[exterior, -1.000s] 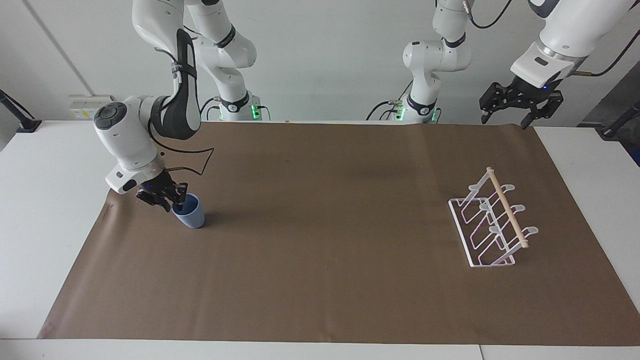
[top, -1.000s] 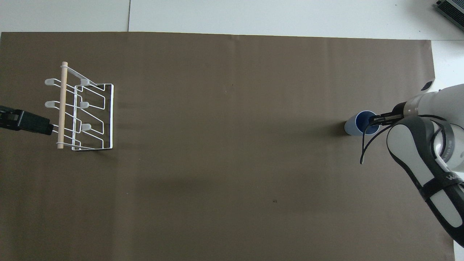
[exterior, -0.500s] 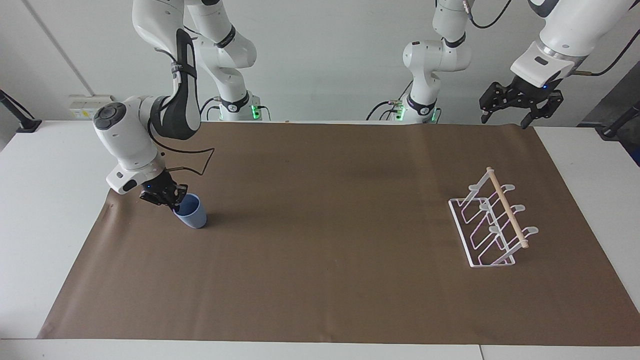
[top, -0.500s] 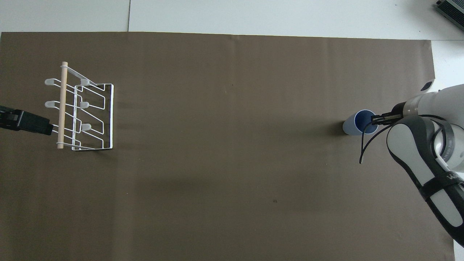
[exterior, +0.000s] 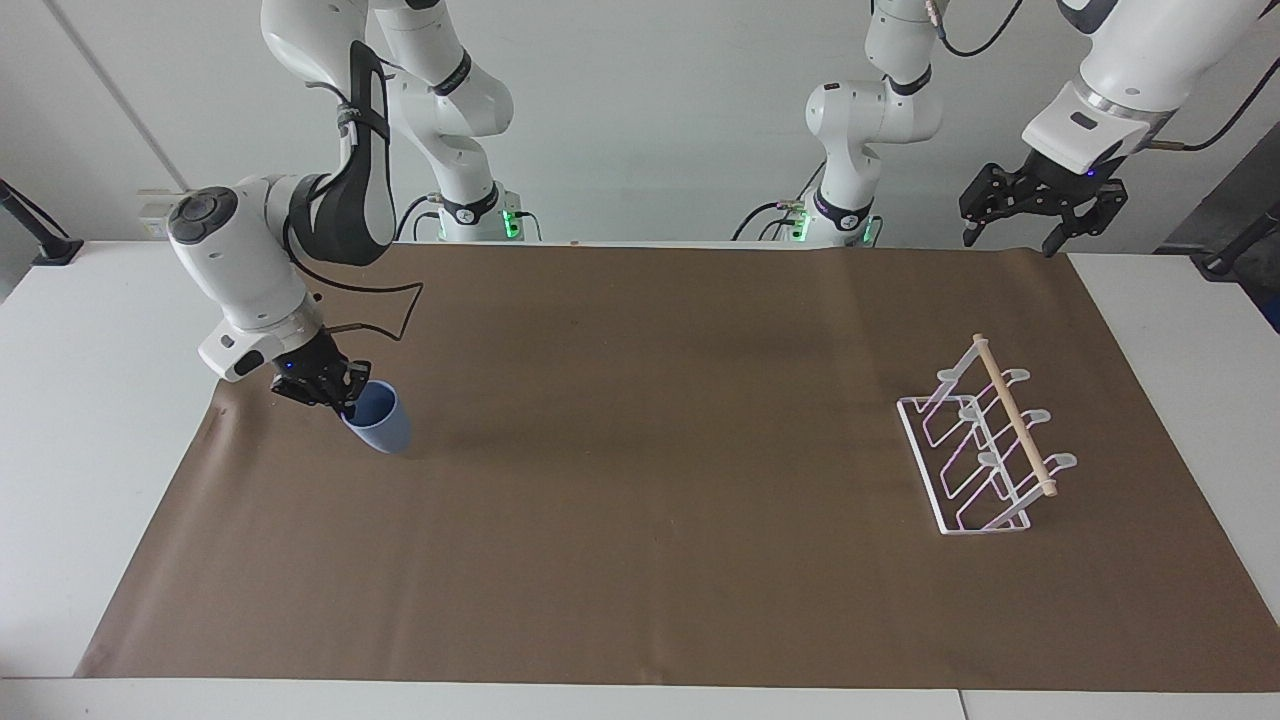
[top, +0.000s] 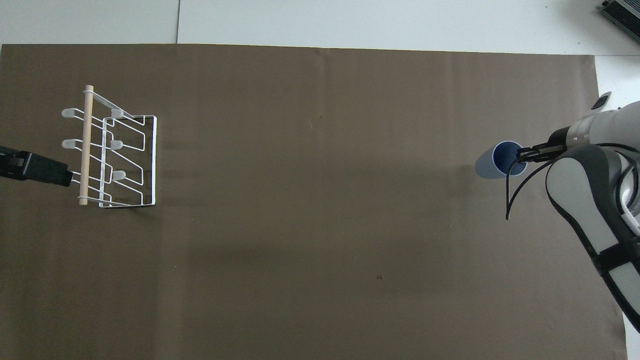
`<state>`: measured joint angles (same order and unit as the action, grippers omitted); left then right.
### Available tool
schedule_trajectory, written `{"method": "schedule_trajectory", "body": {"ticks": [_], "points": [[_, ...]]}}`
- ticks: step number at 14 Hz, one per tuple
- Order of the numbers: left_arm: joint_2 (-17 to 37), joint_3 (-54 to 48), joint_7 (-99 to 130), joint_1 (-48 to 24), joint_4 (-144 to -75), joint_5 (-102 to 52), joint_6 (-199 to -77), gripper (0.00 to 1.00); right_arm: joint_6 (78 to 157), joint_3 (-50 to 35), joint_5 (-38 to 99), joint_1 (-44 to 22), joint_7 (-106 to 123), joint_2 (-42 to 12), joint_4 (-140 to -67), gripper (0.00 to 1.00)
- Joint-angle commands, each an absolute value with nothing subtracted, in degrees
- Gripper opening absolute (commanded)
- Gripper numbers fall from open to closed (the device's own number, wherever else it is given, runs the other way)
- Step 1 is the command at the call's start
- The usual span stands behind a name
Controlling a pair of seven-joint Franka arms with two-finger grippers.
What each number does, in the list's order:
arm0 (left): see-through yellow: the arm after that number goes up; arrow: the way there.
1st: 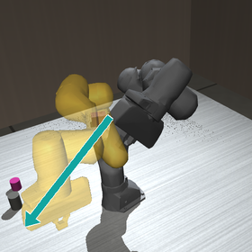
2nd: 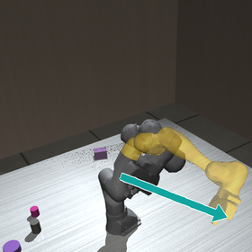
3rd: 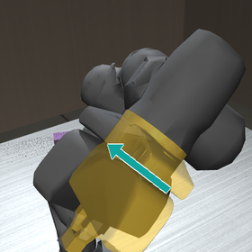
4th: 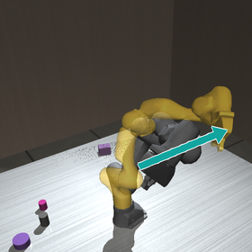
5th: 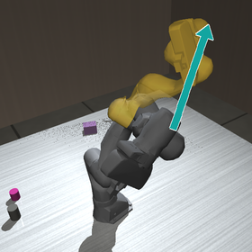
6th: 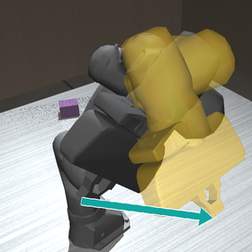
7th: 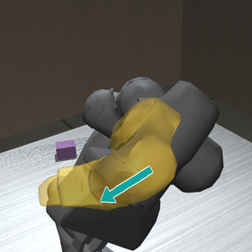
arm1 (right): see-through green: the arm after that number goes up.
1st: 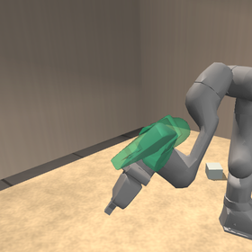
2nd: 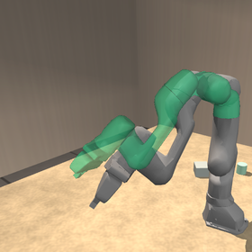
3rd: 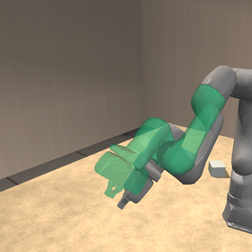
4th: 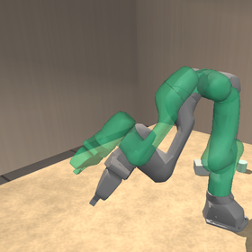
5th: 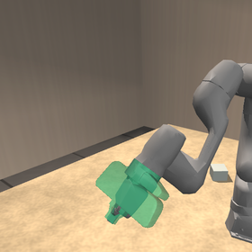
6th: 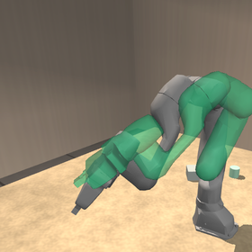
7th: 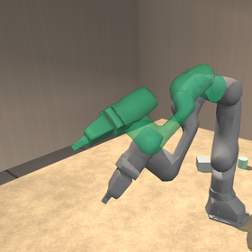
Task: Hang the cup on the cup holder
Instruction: 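Lift the cup with the right gripper while the left gripper approaches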
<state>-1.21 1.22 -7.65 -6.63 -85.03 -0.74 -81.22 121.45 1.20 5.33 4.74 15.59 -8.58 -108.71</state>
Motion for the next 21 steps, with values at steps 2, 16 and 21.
{"method": "schedule_trajectory", "body": {"ticks": [2, 16, 21], "points": [[-2.90, 1.58, -6.34, -7.12, -87.27, -0.53, -82.44, 1.00, 117.78, -0.35, 14.03, 4.83, 17.31, -7.03, -105.48, 0.00], [0.08, 1.14, 18.52, -7.12, -86.93, -19.84, -88.15, 1.00, 108.38, -4.22, 55.61, 4.40, 18.02, -5.89, -101.51, 0.00], [3.43, 0.88, 33.02, -7.82, -85.69, -31.35, -91.22, 1.00, 105.91, -5.01, 70.55, 2.72, 17.75, -4.05, -104.93, 0.00]]}}
